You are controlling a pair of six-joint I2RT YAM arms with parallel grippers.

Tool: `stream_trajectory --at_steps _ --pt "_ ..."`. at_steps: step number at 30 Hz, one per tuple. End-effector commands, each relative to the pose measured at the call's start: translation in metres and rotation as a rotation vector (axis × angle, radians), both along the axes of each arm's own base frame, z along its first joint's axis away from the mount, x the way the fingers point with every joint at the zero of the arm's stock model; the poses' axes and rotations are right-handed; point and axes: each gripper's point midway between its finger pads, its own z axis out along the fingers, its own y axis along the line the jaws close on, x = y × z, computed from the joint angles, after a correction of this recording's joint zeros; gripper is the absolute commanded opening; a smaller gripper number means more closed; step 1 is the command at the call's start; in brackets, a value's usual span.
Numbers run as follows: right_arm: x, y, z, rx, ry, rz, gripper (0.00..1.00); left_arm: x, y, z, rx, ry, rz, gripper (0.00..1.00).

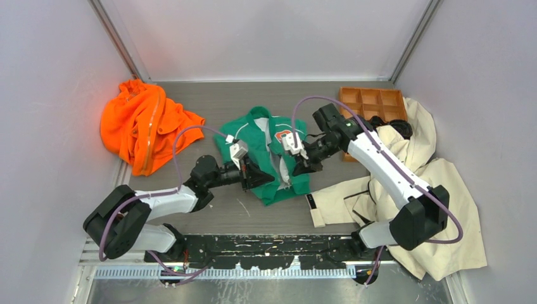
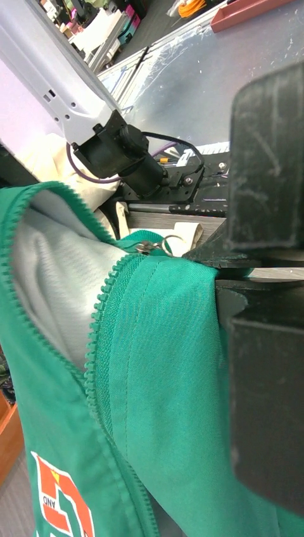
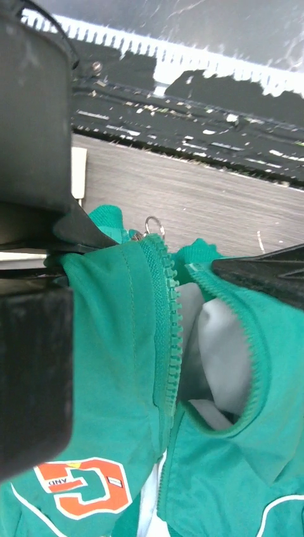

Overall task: Zip up the jacket
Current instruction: Pick up the jacket from the center of the board, then insert the zipper into the jacket.

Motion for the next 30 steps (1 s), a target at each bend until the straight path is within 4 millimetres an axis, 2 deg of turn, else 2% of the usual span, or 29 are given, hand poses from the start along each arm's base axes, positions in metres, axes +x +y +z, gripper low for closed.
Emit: stream_trajectory --at_steps 1,11,19,30 --pt "-0.014 0.006 0.03 0.242 0.076 0.003 0.01 -0.007 0.003 0.035 -0.119 -0.129 -0.004 0.0" --pt "-0.022 0.003 0.025 0.251 0.078 0.02 0.01 -0.011 0.006 0.043 -0.104 -0.191 0.001 0.0" --pt "-0.026 0.003 0.025 0.261 0.103 0.037 0.01 -0.021 -0.006 0.05 -0.111 -0.221 -0.036 0.0" --pt "-0.036 0.004 0.026 0.278 0.128 0.078 0.01 -0.021 -0.015 0.045 -0.101 -0.235 -0.033 0.0"
